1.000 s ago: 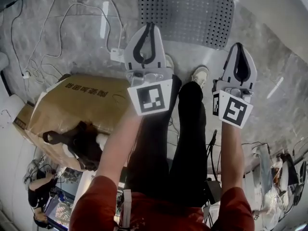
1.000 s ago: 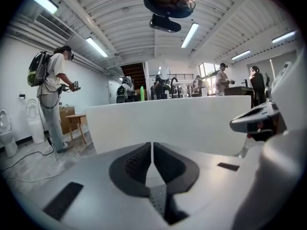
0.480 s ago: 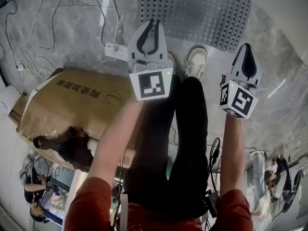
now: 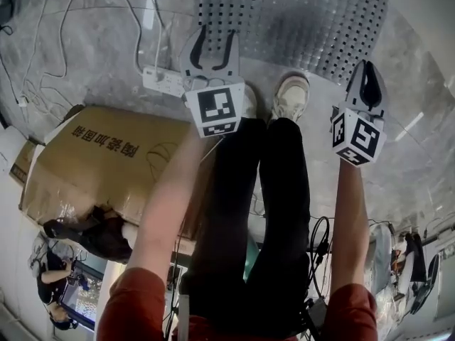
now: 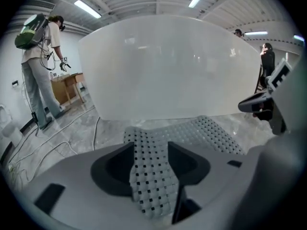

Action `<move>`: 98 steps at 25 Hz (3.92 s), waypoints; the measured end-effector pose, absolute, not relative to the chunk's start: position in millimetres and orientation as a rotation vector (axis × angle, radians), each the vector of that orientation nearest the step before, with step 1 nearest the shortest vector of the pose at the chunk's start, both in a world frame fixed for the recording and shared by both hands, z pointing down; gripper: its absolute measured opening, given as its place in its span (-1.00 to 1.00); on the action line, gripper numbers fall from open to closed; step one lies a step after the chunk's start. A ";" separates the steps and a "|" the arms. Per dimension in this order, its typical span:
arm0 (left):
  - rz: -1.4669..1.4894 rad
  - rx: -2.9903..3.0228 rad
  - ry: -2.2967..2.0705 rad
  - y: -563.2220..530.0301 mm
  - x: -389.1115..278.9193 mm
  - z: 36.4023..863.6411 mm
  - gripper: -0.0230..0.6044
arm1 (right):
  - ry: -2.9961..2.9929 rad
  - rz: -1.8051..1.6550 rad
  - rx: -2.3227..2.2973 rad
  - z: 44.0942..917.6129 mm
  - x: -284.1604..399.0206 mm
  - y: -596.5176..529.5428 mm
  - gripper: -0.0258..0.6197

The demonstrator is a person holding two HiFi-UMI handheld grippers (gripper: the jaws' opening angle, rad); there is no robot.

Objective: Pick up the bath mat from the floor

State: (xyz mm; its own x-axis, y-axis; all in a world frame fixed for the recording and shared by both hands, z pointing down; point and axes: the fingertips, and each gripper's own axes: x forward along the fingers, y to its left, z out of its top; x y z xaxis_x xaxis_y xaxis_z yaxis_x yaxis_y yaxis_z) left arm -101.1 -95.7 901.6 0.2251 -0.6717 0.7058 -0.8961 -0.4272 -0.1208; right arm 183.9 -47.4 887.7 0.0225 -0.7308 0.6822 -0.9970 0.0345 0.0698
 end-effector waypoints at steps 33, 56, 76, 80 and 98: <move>1.219 1.703 -1.286 -76.8 -156.0 1103.3 0.05 | -1.413 1.139 1.553 1114.3 240.0 -11.9 0.43; 1.125 1.582 -1.199 -61.1 -118.5 1024.4 -0.27 | -1.514 1.103 1.523 1015.1 160.1 -33.0 -0.76; 1.044 1.601 -1.233 -26.9 -116.6 772.6 -0.33 | -1.609 1.059 1.524 760.4 103.8 -14.1 -0.77; 1.022 1.630 -1.263 -21.5 -123.1 706.3 -0.34 | -1.635 1.037 1.537 695.5 92.1 -8.5 -0.77; 0.787 1.803 -1.404 -35.8 -125.4 431.8 -0.36 | -1.837 0.817 1.635 411.3 60.7 -22.7 -0.77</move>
State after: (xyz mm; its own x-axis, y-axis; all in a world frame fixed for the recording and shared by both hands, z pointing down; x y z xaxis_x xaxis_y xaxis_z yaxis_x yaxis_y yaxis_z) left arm -125.4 -35.8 431.8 0.2244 -0.5422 0.8098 -0.9737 -0.1588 0.1634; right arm 60.7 -22.7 411.3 -0.1149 -0.6635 0.7393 -0.9934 0.0783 -0.0841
